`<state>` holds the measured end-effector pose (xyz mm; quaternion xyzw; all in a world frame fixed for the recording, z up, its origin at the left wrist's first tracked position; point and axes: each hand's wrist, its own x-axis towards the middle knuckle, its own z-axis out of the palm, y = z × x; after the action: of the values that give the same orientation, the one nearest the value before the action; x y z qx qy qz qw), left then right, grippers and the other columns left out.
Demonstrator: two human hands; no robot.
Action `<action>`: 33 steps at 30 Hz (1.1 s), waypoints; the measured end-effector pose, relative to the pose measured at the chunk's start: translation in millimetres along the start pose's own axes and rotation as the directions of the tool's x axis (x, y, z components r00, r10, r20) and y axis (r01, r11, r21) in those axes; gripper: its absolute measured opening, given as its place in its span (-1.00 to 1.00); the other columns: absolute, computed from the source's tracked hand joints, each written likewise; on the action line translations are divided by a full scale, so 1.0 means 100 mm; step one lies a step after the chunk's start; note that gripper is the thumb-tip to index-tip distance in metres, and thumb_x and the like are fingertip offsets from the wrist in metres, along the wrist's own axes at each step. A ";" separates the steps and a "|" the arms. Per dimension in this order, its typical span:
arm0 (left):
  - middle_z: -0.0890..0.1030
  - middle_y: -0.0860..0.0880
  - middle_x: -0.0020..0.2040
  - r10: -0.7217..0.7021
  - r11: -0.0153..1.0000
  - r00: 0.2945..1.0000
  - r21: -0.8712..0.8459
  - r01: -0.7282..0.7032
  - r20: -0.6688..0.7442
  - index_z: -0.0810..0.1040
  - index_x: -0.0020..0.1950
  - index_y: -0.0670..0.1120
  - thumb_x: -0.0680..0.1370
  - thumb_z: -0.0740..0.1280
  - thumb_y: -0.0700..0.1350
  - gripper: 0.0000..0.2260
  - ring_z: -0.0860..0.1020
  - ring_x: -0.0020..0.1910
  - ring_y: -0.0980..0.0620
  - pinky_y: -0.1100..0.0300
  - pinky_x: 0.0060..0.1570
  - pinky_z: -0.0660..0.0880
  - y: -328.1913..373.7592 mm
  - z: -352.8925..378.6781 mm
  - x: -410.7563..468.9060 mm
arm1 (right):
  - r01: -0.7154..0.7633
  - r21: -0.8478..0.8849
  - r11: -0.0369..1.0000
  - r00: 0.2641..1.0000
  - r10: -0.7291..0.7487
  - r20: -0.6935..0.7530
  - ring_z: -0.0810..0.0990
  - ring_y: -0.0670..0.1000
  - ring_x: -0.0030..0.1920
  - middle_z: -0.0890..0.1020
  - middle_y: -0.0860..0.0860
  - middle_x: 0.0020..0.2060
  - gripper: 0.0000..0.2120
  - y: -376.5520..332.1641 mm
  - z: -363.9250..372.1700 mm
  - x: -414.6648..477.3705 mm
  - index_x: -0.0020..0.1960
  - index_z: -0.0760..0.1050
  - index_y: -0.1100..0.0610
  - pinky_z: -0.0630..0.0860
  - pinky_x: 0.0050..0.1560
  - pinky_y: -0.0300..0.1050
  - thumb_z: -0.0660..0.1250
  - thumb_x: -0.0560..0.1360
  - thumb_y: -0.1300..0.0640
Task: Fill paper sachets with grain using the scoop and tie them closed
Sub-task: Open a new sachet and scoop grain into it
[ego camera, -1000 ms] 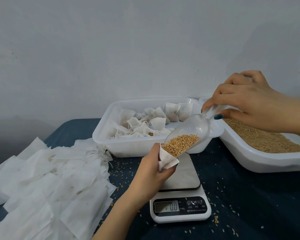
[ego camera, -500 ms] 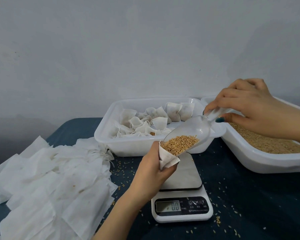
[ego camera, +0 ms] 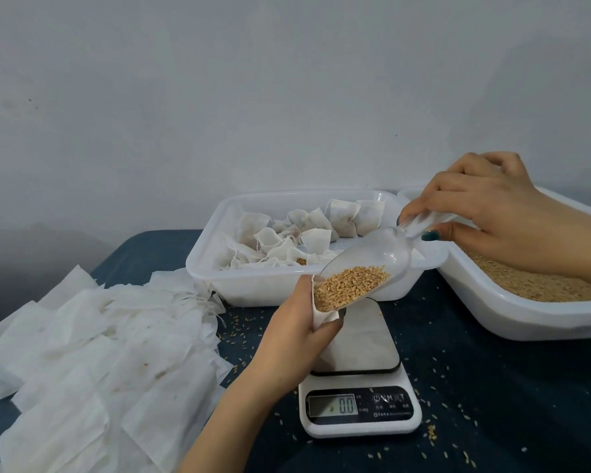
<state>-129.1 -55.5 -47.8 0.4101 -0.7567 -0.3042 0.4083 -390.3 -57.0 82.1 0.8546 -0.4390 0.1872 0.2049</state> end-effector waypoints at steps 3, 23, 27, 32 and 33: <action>0.59 0.02 -0.11 -0.003 1.000 1.000 -0.002 0.003 0.017 0.39 0.12 0.01 0.59 0.31 -0.16 -0.84 0.53 -0.16 0.05 0.12 -0.11 0.47 0.01 0.00 0.00 | -0.017 0.007 1.000 1.000 0.017 0.010 0.42 0.03 0.06 0.58 -0.16 -0.07 -0.76 0.01 0.02 -0.01 0.17 0.61 -0.08 0.16 0.22 0.14 0.41 0.53 0.13; 0.56 0.12 -0.24 -0.069 0.977 0.994 -0.209 0.050 -0.083 0.48 0.07 -0.04 0.68 0.19 -0.09 -0.91 0.52 -0.17 0.14 0.27 -0.07 0.44 0.02 -0.17 0.04 | -0.454 0.560 0.693 0.887 0.412 0.209 0.49 -0.08 0.22 0.60 -0.27 0.12 -0.65 0.03 0.51 -0.41 0.16 0.52 -0.25 0.37 0.32 0.13 0.22 0.41 -0.24; 0.52 -0.04 -0.20 -0.137 0.885 0.978 -0.463 0.051 -0.155 0.53 -0.02 -0.15 0.67 0.14 -0.09 -0.78 0.57 -0.17 0.10 0.30 -0.06 0.50 -0.01 -0.31 0.10 | -0.529 0.630 0.569 0.816 0.546 0.191 0.55 -0.06 0.25 0.62 -0.17 0.19 -0.73 0.18 0.58 -0.46 0.21 0.56 -0.15 0.38 0.37 0.12 0.30 0.51 -0.07; 0.62 0.07 -0.09 -0.103 0.878 0.989 -0.478 0.039 -0.108 0.60 -0.08 -0.06 0.63 0.18 0.00 -0.75 0.58 0.01 0.15 0.35 0.06 0.46 -0.03 -0.45 0.08 | -0.706 0.473 0.526 0.647 0.751 0.130 0.54 -0.06 0.03 0.61 -0.19 0.04 -0.76 0.38 0.71 -0.58 0.14 0.52 -0.29 0.43 0.02 0.01 0.30 0.58 0.03; 0.63 0.14 -0.01 -0.101 0.931 0.990 -0.361 0.060 -0.097 0.62 -0.07 0.04 0.64 0.16 0.05 -0.74 0.55 0.10 0.20 0.40 0.10 0.39 -0.05 -0.47 0.07 | -0.747 0.440 0.498 0.597 0.794 0.114 0.56 -0.03 -0.06 0.63 -0.15 -0.03 -0.79 0.40 0.72 -0.60 0.18 0.54 -0.23 0.44 -0.06 0.00 0.29 0.58 -0.02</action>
<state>-88.8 -70.2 -26.4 0.3765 -0.6466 -0.4292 0.5059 -446.5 -74.9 -1.5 0.5795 -0.7072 0.3973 -0.0787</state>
